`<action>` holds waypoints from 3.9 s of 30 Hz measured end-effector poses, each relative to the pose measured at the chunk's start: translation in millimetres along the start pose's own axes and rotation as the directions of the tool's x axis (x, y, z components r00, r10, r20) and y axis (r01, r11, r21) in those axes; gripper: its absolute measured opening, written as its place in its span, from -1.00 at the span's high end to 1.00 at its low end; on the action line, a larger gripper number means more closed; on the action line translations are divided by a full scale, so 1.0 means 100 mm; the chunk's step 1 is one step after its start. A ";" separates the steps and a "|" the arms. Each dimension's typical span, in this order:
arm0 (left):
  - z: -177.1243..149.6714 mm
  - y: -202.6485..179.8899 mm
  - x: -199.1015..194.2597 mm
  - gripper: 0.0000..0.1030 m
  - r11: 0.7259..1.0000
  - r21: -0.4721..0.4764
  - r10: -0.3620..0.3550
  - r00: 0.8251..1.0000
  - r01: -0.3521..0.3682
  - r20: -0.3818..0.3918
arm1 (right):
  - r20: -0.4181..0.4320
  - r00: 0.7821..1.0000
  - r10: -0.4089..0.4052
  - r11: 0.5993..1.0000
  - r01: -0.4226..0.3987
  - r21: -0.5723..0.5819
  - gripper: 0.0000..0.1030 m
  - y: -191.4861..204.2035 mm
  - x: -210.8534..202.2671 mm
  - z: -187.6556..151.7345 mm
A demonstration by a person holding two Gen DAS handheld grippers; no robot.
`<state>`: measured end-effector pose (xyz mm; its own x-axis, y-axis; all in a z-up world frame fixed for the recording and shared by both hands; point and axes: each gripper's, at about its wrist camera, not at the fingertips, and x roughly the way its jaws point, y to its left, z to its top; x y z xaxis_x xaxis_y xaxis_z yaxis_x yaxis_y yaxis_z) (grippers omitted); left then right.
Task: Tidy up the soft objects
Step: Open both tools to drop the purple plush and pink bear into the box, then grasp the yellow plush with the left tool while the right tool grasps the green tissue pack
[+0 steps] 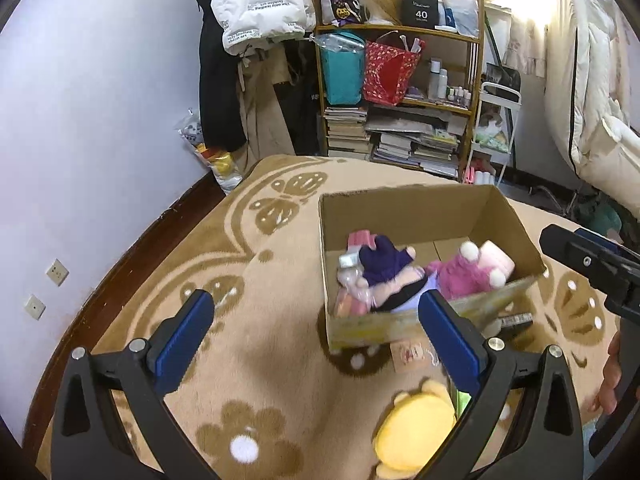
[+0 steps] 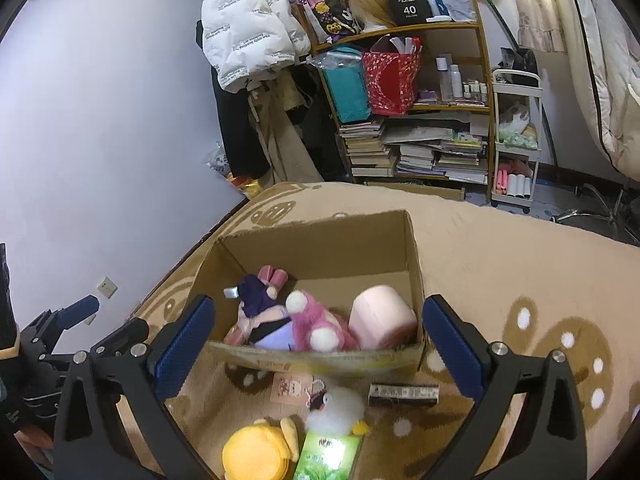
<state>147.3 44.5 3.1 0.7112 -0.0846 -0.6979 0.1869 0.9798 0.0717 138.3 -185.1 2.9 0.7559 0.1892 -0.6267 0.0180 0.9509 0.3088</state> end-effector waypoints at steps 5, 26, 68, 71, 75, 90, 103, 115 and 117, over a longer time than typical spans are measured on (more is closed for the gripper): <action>-0.13 -0.02 -0.03 -0.96 1.000 -0.010 -0.022 0.999 0.021 -0.036 | -0.016 1.000 0.009 1.000 -0.009 -0.003 -1.00 0.01 -0.09 -0.14; -0.58 -0.28 0.18 -0.96 0.993 0.079 -0.067 0.976 0.085 -0.206 | -0.143 0.989 0.022 0.998 -0.015 0.055 -1.00 -0.10 -0.01 -0.67; -1.04 -0.80 1.03 -0.96 0.951 0.067 -0.220 0.811 0.302 -0.542 | -0.410 0.904 0.122 0.988 -0.070 0.138 -0.17 -0.25 0.76 -1.33; -1.06 -0.83 1.08 -0.92 0.954 0.059 -0.215 0.811 0.293 -0.544 | -0.417 0.899 0.135 0.986 -0.078 0.150 -0.07 -0.26 0.79 -1.35; -1.10 -0.84 1.15 -0.87 0.956 0.057 -0.207 0.798 0.289 -0.566 | -0.414 0.899 0.142 0.984 -0.081 0.161 -0.07 -0.29 0.80 -1.36; -1.20 -1.00 1.31 -0.85 0.956 0.107 -0.156 0.786 0.272 -0.599 | -0.415 0.892 0.180 0.971 -0.093 0.220 -0.09 -0.41 0.80 -1.35; -1.23 -0.97 1.25 -0.75 0.955 0.113 -0.155 0.787 0.273 -0.597 | -0.422 0.886 0.191 0.969 -0.102 0.224 -0.24 -0.44 0.83 -1.40; -1.21 -1.09 1.10 -0.45 0.949 0.145 -0.151 0.809 0.279 -0.568 | -0.412 0.899 0.146 0.980 -0.074 0.186 -0.11 -0.37 0.76 -1.37; -1.19 -1.06 1.08 -0.45 0.955 0.148 -0.134 0.821 0.256 -0.554 | -0.411 0.903 0.125 0.983 -0.056 0.175 -0.11 -0.37 0.72 -1.36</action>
<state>123.8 -46.8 -164.7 0.1835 -0.1007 -0.9778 0.4614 0.8872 -0.0048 103.0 -173.5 -151.2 0.4159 0.3903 -0.8214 0.0897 0.8812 0.4641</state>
